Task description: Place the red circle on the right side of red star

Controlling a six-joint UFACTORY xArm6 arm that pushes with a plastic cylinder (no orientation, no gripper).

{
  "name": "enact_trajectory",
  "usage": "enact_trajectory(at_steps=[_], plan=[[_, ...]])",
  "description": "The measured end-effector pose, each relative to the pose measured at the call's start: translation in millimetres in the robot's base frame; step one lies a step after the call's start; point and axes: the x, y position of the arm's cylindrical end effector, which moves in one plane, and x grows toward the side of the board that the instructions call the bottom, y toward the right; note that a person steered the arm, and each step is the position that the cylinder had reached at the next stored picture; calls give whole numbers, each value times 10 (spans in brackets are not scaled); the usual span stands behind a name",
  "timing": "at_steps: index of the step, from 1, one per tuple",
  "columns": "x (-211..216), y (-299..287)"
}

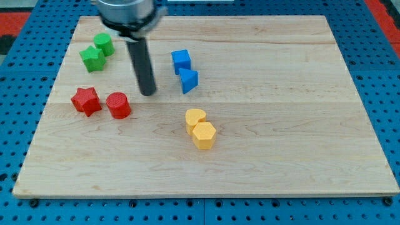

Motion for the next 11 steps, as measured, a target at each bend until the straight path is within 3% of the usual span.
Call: enact_trajectory(at_steps=[1,3,9,11], plan=[[606,276],[643,-95],[-73,-824],[-2,-773]])
